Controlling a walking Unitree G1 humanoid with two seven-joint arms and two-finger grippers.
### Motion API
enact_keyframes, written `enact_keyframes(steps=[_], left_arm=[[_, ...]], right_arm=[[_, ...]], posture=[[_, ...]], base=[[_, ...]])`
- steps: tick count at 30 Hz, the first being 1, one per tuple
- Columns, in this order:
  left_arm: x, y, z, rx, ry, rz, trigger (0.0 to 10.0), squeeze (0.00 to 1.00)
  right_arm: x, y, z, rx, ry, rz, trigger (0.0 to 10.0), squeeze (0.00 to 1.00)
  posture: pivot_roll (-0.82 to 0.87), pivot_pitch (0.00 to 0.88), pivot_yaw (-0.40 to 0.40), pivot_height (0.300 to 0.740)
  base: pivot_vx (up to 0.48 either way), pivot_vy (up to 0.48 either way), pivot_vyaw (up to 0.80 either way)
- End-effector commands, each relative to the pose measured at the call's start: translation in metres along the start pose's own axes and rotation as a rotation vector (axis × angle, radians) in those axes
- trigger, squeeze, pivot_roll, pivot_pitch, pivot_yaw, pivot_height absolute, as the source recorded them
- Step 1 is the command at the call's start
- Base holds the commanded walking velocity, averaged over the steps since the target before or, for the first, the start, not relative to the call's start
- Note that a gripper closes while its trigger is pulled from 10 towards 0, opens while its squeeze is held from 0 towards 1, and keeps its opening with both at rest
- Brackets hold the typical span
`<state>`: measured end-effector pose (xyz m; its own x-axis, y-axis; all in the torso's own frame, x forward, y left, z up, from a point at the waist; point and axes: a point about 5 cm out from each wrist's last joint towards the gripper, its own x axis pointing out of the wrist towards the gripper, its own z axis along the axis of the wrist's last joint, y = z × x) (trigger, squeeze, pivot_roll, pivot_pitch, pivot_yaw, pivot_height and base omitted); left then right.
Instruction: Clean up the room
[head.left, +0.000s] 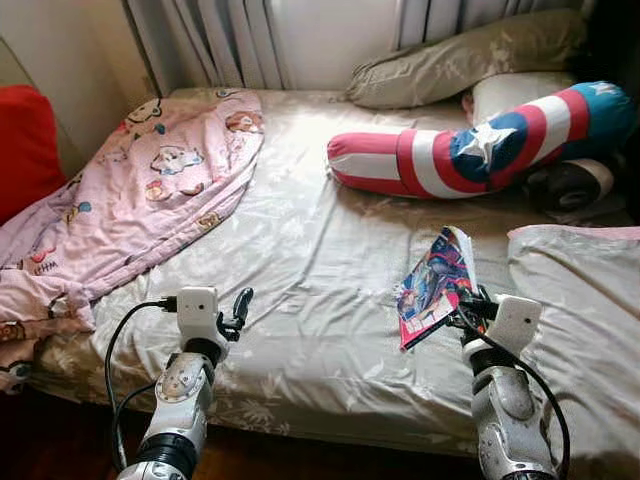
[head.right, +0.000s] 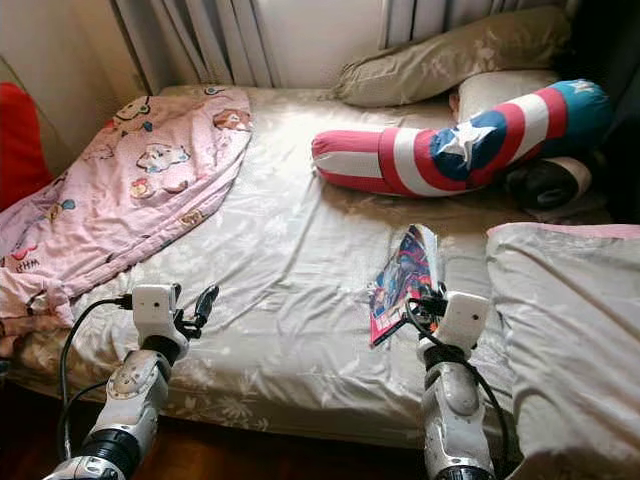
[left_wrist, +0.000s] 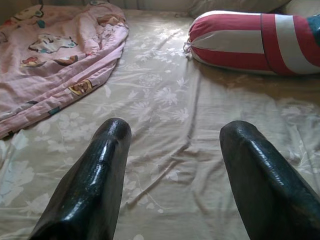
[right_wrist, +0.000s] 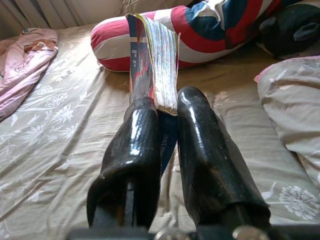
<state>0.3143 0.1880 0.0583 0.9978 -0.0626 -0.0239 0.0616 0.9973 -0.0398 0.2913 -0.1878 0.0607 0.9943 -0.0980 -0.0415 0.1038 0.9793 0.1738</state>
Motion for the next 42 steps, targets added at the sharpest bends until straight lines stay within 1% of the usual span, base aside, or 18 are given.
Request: enact_keyframes(steps=[1, 4, 7, 10, 16, 24, 34, 42], left_arm=[[0.0005, 0.0044, 0.0017, -0.007, -0.002, 0.011, 10.0, 0.0], [0.0004, 0.005, 0.0017, -0.006, -0.001, 0.012, 10.0, 0.0], [-0.0001, 0.0054, 0.0016, -0.008, -0.003, 0.013, 10.0, 0.0], [-0.0003, 0.0054, 0.0015, -0.009, -0.002, 0.013, 10.0, 0.0], [-0.0002, 0.0051, 0.0015, -0.011, -0.003, 0.013, 10.0, 0.0], [-0.0003, 0.0044, 0.0011, -0.012, -0.003, 0.013, 10.0, 0.0], [-0.0004, 0.0055, 0.0021, -0.008, -0.009, 0.014, 10.0, 0.0], [-0.0001, 0.0023, 0.0043, -0.009, -0.027, 0.011, 10.0, 0.0]], right_arm=[[0.0025, 0.0016, 0.0037, -0.004, -0.015, 0.003, 10.0, 0.0], [0.0025, 0.0008, 0.0036, -0.001, -0.016, -0.005, 10.0, 0.0], [0.0024, 0.0002, 0.0033, -0.006, -0.013, -0.008, 10.0, 0.0], [0.0026, -0.0009, 0.0032, 0.008, -0.009, -0.02, 10.0, 0.0], [0.003, -0.0014, 0.003, 0.004, -0.005, -0.02, 10.0, 0.0], [0.0031, -0.0009, 0.0029, -0.006, -0.005, -0.013, 10.0, 0.0], [0.0045, 0.0, 0.0032, -0.005, -0.006, -0.008, 10.0, 0.0], [0.0043, 0.0039, 0.0048, 0.009, -0.016, 0.029, 10.0, 0.0]], posture=[[0.02, 0.075, 0.044, 0.74], [0.02, 0.076, 0.045, 0.74], [0.02, 0.077, 0.044, 0.74], [0.02, 0.077, 0.044, 0.74], [0.02, 0.077, 0.043, 0.74], [0.02, 0.077, 0.039, 0.74], [0.02, 0.075, 0.04, 0.74], [0.01, 0.065, 0.042, 0.74]], base=[[0.0, 0.0, 0.0], [0.0, 0.0, 0.0], [0.257, 0.0, 0.0], [0.27, 0.0, 0.0], [0.279, 0.0, -0.67], [0.279, 0.0, 0.0], [0.0, 0.0, 0.0], [0.0, 0.0, 0.0]])
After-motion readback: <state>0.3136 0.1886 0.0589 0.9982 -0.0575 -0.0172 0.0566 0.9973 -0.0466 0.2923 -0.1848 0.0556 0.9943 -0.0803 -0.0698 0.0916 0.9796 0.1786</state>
